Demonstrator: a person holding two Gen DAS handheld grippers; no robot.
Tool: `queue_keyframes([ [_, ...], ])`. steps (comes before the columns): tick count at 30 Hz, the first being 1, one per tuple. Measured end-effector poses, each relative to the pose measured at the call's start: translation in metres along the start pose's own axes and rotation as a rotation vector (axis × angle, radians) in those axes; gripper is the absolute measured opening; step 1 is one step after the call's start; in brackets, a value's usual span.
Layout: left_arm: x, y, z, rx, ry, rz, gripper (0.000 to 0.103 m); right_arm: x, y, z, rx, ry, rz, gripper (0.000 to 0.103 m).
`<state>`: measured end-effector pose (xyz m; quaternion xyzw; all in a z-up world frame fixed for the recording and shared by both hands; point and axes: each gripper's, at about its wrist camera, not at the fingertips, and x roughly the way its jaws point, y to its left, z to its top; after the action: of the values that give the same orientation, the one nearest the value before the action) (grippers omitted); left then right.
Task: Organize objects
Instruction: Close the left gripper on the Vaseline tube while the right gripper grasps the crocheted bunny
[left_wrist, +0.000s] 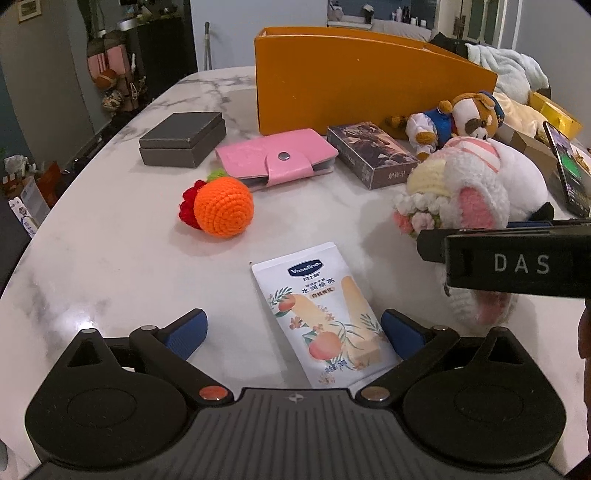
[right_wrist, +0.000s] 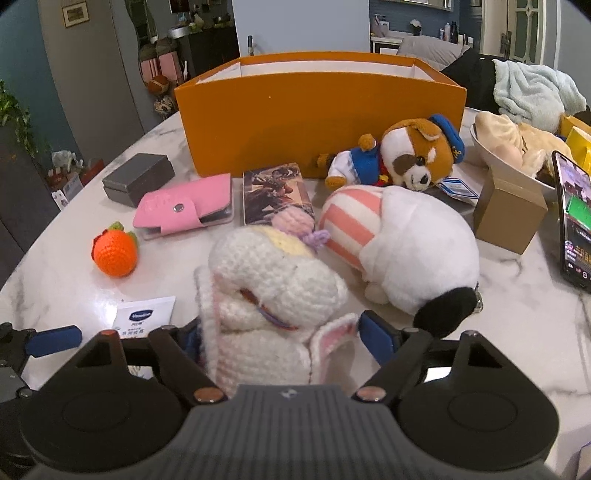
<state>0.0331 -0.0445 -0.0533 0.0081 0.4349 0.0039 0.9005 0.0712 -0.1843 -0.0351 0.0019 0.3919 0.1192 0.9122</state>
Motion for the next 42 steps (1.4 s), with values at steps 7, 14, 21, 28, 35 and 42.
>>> queue_keyframes([
  [7, -0.007, 0.005, 0.006, 0.0, -0.011, -0.046, 0.064, -0.007, 0.0, 0.002, -0.009, -0.001, 0.007, 0.069],
  [14, -0.011, 0.005, 0.006, 0.005, -0.02, -0.081, 0.058, -0.016, -0.005, 0.003, 0.01, 0.001, 0.022, 0.048],
  [21, -0.016, 0.007, 0.006, 0.012, -0.027, -0.094, 0.056, -0.019, -0.009, 0.001, 0.033, -0.003, 0.036, 0.046],
  [28, -0.024, 0.015, 0.011, -0.02, -0.058, -0.089, 0.056, -0.044, -0.012, 0.008, 0.055, -0.06, 0.053, 0.046],
  [35, -0.038, 0.018, 0.031, -0.034, -0.103, -0.108, 0.053, -0.055, -0.01, 0.013, 0.046, -0.082, 0.055, 0.046],
  [42, -0.037, 0.015, 0.047, -0.024, -0.111, -0.124, 0.021, -0.063, -0.012, 0.026, 0.036, -0.113, 0.048, 0.046],
])
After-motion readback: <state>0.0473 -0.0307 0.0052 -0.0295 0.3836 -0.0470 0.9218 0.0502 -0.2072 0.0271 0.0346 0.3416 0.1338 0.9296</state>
